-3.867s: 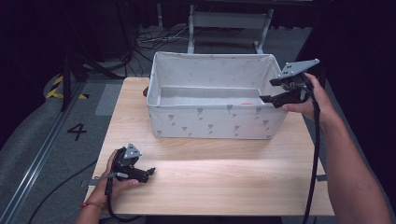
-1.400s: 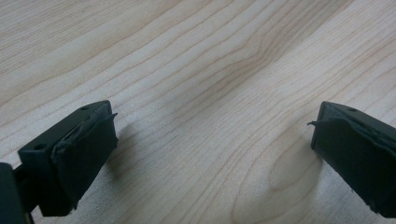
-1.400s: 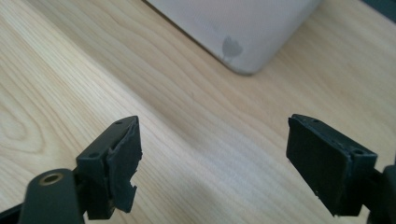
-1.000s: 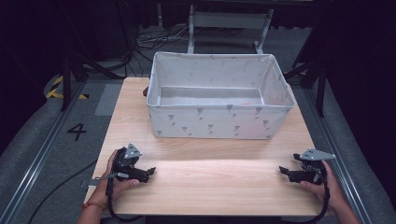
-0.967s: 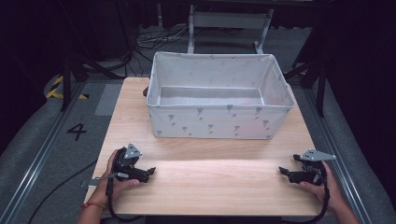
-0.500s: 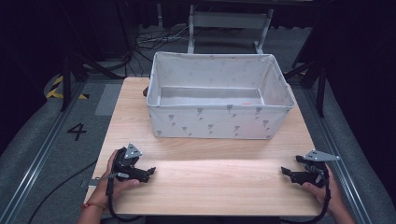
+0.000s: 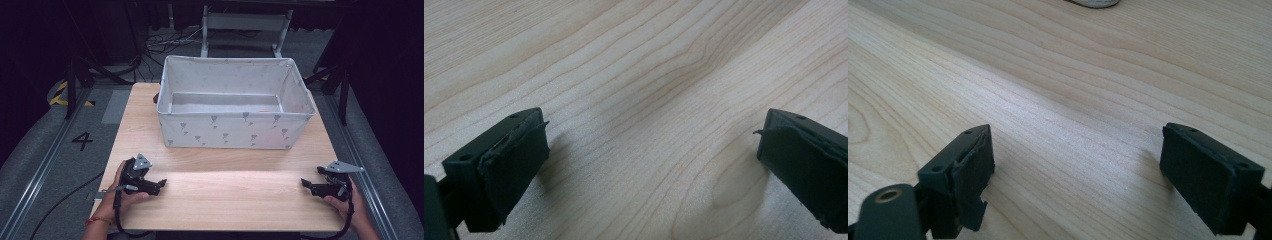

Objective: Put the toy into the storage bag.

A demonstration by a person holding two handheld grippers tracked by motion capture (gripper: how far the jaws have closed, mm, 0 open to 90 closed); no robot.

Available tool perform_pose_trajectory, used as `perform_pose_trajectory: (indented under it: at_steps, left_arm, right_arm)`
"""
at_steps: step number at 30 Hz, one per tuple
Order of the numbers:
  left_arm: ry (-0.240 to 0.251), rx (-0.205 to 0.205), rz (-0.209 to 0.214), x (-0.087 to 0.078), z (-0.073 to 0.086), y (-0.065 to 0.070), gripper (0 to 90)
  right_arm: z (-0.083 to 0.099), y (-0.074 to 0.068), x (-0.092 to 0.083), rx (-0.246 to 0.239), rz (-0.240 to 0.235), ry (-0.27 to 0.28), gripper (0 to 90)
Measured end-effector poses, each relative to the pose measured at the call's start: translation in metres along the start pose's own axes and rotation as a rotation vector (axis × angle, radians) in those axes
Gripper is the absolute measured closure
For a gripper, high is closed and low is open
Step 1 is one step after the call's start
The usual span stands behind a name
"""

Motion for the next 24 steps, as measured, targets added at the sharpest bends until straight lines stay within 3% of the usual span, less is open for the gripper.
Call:
perform_pose_trajectory:
  at_steps: [16, 24]
  left_arm:
    - [0.0, -0.012, -0.009, 0.0003, -0.0004, 0.001, 0.4]
    - [0.002, -0.047, -0.035, 0.0009, -0.0007, 0.0031, 0.2]
  right_arm:
    - [0.0, 0.0, 0.0, 0.001, 0.0, 0.0, 14.6]
    - [0.0, 0.0001, 0.0, 0.001, 0.0, 0.0, 14.6]
Point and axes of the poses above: each handheld gripper's, and its own axes: x roughly forward along the jaws, z roughly out of its underside, y roughly to its right, the point moved 4 cm from there along x, roughly forward along the jaws, and after that the axes turned 9 degrees about -x, right-handed, at the moved point
